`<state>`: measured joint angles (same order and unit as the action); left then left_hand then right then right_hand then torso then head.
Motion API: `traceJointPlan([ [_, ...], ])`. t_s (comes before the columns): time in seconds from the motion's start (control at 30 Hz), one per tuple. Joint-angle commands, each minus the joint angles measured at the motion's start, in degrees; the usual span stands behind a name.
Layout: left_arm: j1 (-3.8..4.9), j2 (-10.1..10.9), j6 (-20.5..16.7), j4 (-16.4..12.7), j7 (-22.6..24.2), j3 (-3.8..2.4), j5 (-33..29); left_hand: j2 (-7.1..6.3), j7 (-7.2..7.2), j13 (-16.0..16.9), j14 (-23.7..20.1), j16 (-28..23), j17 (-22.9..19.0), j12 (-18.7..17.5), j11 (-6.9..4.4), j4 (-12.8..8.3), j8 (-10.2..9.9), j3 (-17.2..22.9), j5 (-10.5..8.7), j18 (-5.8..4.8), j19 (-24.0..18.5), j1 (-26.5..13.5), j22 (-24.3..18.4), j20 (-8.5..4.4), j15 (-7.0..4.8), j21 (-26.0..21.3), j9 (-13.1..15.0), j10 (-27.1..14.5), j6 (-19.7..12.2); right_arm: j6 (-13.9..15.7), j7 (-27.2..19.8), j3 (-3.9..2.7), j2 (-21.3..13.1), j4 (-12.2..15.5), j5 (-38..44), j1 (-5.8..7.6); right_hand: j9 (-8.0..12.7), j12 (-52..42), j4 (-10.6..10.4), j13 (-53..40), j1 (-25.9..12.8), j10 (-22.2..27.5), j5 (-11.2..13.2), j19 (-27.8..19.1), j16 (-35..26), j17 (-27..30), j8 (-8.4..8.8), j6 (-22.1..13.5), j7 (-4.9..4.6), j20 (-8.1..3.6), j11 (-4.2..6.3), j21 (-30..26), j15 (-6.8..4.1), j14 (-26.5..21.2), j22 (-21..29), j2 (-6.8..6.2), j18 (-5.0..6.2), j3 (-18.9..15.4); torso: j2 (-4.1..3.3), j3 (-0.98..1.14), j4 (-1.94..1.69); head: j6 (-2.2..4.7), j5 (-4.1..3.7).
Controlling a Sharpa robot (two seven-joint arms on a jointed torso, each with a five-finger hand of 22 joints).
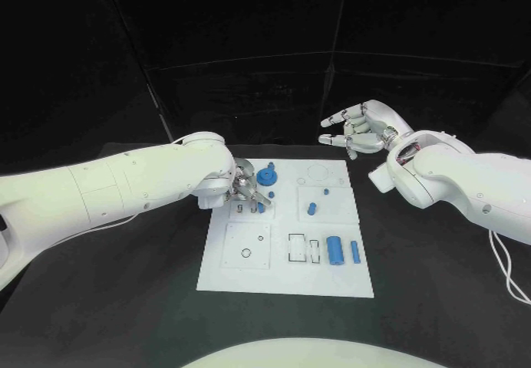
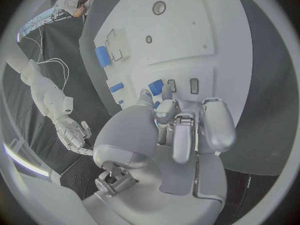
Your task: Assemble the parts on the task board
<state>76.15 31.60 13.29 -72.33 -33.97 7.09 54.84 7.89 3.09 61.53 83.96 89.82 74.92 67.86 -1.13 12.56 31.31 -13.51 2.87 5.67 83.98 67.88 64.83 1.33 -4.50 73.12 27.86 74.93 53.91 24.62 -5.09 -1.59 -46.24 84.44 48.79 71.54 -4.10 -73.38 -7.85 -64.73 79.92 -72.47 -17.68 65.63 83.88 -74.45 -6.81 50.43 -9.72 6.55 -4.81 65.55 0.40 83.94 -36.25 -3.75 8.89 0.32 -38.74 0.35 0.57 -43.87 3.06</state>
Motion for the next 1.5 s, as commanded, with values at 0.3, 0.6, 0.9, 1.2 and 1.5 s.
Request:
traceJointPlan([
  [0.3, 0.10, -0.55, 1.81, 0.48, -0.47, 0.01, 0.40, 0.77, 0.06, 0.12, 6.04, 0.18, 15.08, 0.02, 0.01, -2.00, 0.94, 1.58, -0.07, -0.96, 0.39, 2.07, 0.28, -0.33, -0.43, 0.43, 0.91, -0.31, -0.88, -0.66, -0.23, -0.05, 0.26, -0.12, 0.05, 0.12, -0.08, 0.03, 0.03, 0.10, 0.04, -0.17, -0.29, -0.16, -0.21, 0.05, -0.23, 0.42, 0.08, -0.36, 0.23, -0.34, -0.31, 2.66, 0.05, 0.34, 0.42, -0.12, -0.02, 0.00, 0.00, -0.24, -0.07],
  [0.6, 0.10, -0.38, 1.36, 0.10, -0.48, 0.01, 0.38, 3.00, -0.62, -0.11, 6.04, 0.18, 15.08, -0.48, -0.64, -8.01, 0.88, 7.94, 0.07, -0.87, 0.20, 9.71, 0.22, -0.67, -0.95, 0.34, 1.52, -0.69, -2.17, -0.96, -0.08, -0.05, 0.60, -0.43, 0.05, 0.11, -0.08, 0.06, 0.03, 0.14, 0.03, -0.14, -0.39, -0.16, -0.25, 0.09, -0.26, 0.45, 0.09, -0.38, 0.25, -0.38, -0.33, 2.66, 0.08, 0.39, 0.42, -0.13, -0.02, -0.05, -0.07, -0.44, -0.22],
  [0.9, 0.09, 0.24, 0.32, -0.58, -0.50, 0.01, 0.33, 1.61, -0.24, -0.93, 6.04, 0.18, 15.08, -1.80, -0.39, -13.90, 0.16, 17.40, 2.99, -0.87, 0.02, 12.50, 0.20, -0.67, -0.80, 0.19, 1.65, -1.16, -3.19, -1.17, 0.06, -0.05, 0.95, -0.71, 0.05, 0.11, -0.07, 0.06, 0.05, 0.14, 0.06, -0.14, -0.46, -0.20, -0.27, 0.12, -0.28, 0.46, 0.11, -0.39, 0.26, -0.44, -0.34, 2.65, 0.19, 0.41, 0.44, -0.12, -0.01, -0.07, -0.11, -0.57, -0.26],
  [1.2, 0.07, 2.10, -2.68, -2.24, 0.14, -0.01, 0.28, -6.26, 0.09, -1.84, 6.04, 0.18, 15.08, -2.55, 0.06, -18.24, 1.56, 42.14, 2.62, -0.84, -0.06, 0.25, 0.58, -0.21, -0.45, 0.13, 3.95, -0.51, -3.40, -1.29, 0.07, -0.05, 1.08, -1.04, 0.05, 0.11, -0.06, 0.08, 0.08, 0.18, 0.10, -0.12, -0.56, -0.23, -0.30, 0.17, -0.30, 0.47, 0.12, -0.41, 0.27, -0.50, -0.36, 2.64, 0.28, 0.48, 0.45, -0.11, -0.01, -0.05, -0.18, -0.69, -0.22],
  [1.5, 0.00, 4.63, -8.94, -4.92, 0.77, 0.00, -0.94, -8.16, 0.12, -2.34, 6.04, 0.18, 15.08, -2.85, -0.11, -19.08, 2.56, 48.07, 2.77, -0.82, -0.03, -2.01, 0.60, -0.27, -0.49, 0.03, 5.11, -0.26, -3.55, -1.37, 0.06, -0.05, 1.03, -1.35, 0.05, 0.11, -0.06, 0.10, 0.06, 0.21, 0.08, -0.09, -0.60, -0.24, -0.34, 0.23, -0.31, 0.47, 0.12, -0.42, 0.28, -0.53, -0.37, 2.63, 0.30, 0.51, 0.45, -0.11, 0.01, -0.01, -0.15, -0.80, -0.09],
])
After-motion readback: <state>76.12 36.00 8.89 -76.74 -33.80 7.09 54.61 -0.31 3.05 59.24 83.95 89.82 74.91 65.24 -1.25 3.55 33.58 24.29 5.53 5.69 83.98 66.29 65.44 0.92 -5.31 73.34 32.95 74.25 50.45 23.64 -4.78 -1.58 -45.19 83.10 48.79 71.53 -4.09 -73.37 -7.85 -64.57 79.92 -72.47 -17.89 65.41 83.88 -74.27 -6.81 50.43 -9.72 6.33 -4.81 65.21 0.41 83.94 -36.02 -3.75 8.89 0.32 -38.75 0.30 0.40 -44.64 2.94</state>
